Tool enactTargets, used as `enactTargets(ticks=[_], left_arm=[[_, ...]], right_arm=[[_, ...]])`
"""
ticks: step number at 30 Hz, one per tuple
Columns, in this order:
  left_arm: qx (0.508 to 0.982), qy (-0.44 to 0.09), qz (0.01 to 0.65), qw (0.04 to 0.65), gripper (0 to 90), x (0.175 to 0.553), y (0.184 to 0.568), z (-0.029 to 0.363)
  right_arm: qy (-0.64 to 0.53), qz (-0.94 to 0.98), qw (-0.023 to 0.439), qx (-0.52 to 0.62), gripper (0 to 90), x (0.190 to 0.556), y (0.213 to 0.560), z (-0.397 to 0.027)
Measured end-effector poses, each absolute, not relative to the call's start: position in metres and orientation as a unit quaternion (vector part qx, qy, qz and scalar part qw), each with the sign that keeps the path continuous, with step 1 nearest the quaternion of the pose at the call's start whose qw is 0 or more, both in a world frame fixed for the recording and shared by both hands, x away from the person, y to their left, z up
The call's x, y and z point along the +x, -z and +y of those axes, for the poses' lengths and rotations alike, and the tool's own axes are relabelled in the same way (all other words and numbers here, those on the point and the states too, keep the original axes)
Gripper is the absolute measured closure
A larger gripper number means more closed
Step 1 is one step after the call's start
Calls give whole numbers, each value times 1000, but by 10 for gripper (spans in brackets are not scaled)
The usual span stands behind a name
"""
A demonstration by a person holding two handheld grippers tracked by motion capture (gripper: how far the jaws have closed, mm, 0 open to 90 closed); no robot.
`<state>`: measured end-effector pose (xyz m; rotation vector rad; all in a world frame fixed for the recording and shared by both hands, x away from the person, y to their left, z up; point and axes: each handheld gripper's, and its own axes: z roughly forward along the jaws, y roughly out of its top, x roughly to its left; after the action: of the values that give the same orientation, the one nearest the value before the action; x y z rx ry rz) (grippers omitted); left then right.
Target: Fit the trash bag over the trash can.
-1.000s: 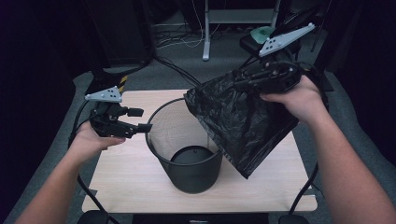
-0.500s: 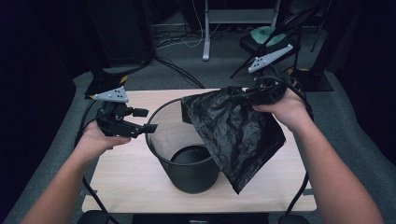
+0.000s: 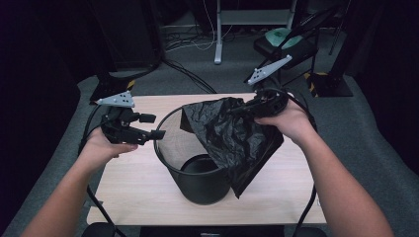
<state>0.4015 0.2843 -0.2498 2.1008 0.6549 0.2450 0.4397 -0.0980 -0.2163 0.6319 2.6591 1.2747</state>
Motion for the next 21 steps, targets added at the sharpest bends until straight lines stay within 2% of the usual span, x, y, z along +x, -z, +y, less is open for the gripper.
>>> enactTargets(ticks=[21], left_arm=[[855,-91,230,456,283,394,240,262]], right_arm=[[-442,886,33,135,868,424,203,-46]])
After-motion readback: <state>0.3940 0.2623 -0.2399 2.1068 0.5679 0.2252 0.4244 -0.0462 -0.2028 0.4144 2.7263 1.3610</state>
